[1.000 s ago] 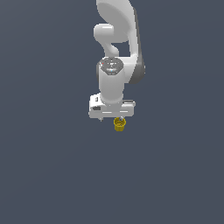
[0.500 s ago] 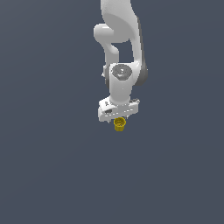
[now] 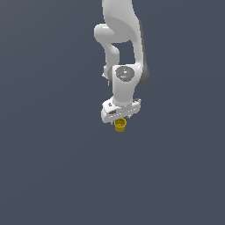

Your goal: Pick up the object and move it to a goal position.

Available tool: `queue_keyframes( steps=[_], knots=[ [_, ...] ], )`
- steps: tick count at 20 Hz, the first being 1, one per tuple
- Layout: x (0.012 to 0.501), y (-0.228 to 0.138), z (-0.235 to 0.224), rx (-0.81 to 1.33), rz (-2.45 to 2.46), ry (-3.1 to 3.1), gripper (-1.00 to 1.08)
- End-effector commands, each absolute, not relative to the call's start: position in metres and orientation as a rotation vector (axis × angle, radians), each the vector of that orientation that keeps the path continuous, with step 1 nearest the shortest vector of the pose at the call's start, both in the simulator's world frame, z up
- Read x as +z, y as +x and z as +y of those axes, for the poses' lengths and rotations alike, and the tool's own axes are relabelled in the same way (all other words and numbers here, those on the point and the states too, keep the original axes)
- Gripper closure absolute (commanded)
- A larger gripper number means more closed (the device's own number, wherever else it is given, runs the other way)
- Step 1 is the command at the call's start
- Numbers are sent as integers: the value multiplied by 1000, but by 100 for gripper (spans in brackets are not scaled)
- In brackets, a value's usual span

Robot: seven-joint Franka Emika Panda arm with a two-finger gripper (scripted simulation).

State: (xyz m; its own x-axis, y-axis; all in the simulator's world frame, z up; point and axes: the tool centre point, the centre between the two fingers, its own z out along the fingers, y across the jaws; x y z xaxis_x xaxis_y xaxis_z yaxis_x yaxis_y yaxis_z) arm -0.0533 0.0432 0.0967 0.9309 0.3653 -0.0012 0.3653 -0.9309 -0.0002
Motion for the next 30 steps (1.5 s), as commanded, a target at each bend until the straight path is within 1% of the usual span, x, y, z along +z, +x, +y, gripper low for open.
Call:
queue_keyframes(
  steps=[1,11,16,17,30],
  knots=[
    [94,-53,43,-2,584,3087,-92],
    [53,-55,44,0,592,3086,-92],
    [46,-54,44,0,593,3085,-92],
    [46,-54,44,0,593,3085,108],
    [50,-54,42,0,592,3085,108]
  ],
)
